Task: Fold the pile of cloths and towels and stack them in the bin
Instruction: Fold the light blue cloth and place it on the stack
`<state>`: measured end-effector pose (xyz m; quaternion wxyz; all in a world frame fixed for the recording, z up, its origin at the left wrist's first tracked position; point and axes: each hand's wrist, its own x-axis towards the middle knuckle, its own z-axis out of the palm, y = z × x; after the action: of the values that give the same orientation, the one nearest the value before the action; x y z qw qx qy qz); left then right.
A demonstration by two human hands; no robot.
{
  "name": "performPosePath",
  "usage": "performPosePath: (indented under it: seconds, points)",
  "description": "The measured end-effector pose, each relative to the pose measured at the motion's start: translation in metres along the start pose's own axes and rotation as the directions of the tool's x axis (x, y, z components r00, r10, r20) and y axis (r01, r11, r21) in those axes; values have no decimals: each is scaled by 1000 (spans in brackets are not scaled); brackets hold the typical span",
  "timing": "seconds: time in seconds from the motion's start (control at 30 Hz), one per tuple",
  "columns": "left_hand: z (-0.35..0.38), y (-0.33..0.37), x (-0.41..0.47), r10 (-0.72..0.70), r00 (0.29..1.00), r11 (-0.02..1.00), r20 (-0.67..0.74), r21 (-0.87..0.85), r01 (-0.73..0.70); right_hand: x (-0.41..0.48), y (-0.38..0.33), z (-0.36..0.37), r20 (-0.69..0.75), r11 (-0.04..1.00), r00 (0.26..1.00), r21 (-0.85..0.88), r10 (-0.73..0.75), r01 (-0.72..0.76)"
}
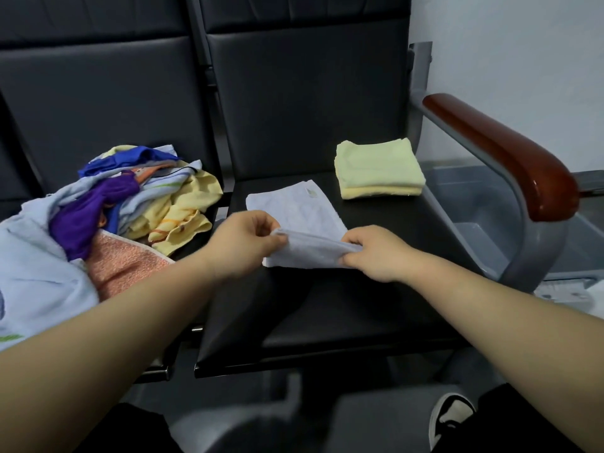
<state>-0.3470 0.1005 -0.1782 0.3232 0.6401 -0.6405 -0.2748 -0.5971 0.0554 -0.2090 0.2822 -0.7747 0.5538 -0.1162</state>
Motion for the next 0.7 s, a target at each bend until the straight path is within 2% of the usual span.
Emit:
performPosePath:
  seconds: [0.07,0.17,0.3,0.4,0.47,0.57,0.7]
  points:
    - [-17,-3,3,-28,1000,1000,4,-13,28,2,-3,-6,-17,994,1000,110,4,-2]
    - [-43,-13,4,-83,969,989,234,-101,109,4,-9,-12,36,969,999,246,1,-10]
    - [-63,-26,-1,-148,814,918,562,-229,325,1,-15,-18,310,903,950,401,22,-152]
    - [-73,-29,-1,-175,690,868,702,-222,445,-4,-18,-22,509,821,860,478,29,-311]
    - [-75,-30,3,-191,653,857,733,-201,475,-2,-20,-26,543,795,839,496,31,-350]
    - [-71,-30,12,-242,682,845,691,-195,498,8,-21,-32,513,735,856,556,64,-387]
    - [-59,-36,32,-326,825,793,463,-341,505,31,-21,-26,358,646,922,672,146,-363]
